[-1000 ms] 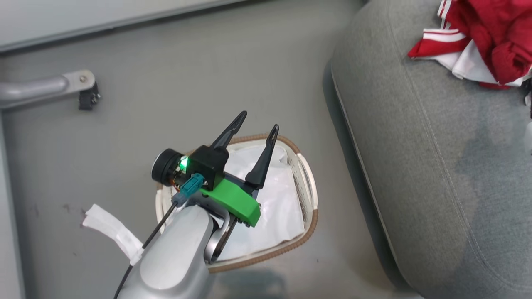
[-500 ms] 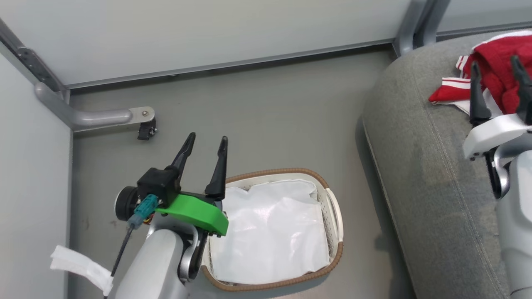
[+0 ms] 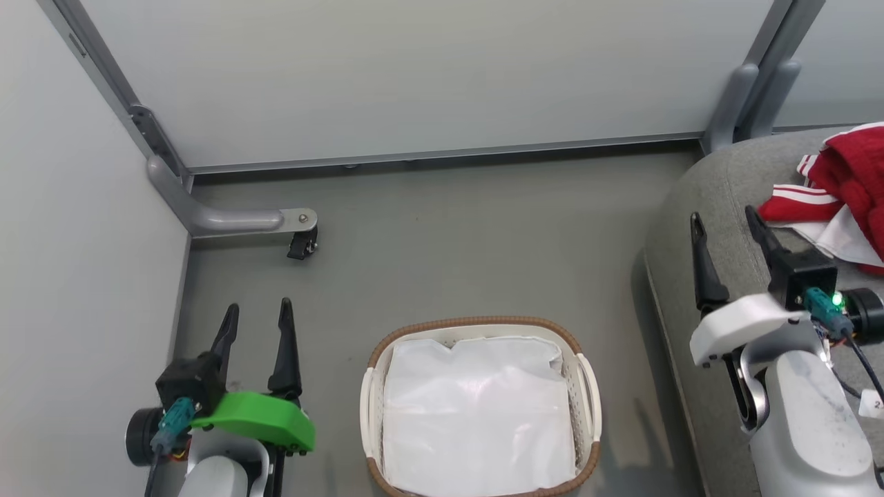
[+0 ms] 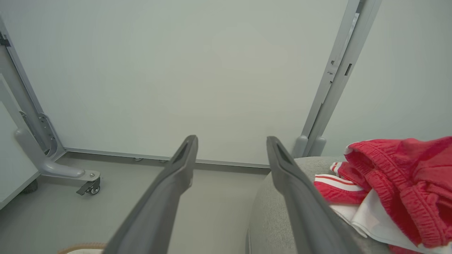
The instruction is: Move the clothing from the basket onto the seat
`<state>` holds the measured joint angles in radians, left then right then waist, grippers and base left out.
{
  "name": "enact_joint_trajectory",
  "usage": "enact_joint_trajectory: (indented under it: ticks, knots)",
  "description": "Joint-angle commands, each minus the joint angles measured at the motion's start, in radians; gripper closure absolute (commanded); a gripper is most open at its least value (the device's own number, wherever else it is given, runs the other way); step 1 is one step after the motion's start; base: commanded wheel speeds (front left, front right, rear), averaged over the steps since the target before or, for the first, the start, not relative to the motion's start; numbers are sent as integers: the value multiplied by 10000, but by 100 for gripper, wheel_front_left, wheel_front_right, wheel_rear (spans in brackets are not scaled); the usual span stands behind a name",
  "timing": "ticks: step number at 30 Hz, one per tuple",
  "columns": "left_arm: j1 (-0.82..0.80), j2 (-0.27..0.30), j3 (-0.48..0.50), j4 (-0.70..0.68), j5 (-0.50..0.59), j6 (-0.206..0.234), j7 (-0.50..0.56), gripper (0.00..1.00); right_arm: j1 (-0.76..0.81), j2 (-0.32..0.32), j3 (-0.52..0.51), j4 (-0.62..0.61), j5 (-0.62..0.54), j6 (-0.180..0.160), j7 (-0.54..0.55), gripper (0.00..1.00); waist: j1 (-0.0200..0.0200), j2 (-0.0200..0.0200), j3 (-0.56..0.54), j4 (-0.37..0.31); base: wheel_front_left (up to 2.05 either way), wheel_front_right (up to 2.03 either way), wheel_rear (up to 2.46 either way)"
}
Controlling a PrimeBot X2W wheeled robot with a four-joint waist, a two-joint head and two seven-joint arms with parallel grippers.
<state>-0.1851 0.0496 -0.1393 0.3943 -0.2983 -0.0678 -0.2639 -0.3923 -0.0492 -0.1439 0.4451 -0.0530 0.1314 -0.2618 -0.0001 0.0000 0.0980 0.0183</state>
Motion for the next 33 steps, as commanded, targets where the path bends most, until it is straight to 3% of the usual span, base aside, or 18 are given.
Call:
enact_joint_trajectory:
  ticks: [1, 6, 16, 33]
  knots:
    - [235, 19, 92, 23, 47, -53, -8, 0, 374, -50, 67, -131, 252, -15, -49, 0, 1, 0, -242, 180, 0, 0, 0]
    - [743, 18, 274, 55, 64, -101, -8, 0, 1278, -48, 441, -545, 1108, -15, -49, 0, 1, 0, -496, 244, 0, 0, 0]
    - [1411, 19, 322, -277, 37, -31, -8, 0, 2566, -35, 651, -1015, 1729, -15, -49, 0, 1, 0, -910, 184, 0, 0, 0]
    - [1507, 19, 80, -347, -92, 21, -8, 0, 2841, -33, 739, -908, 1857, -15, -49, 0, 1, 0, -967, 91, 0, 0, 0]
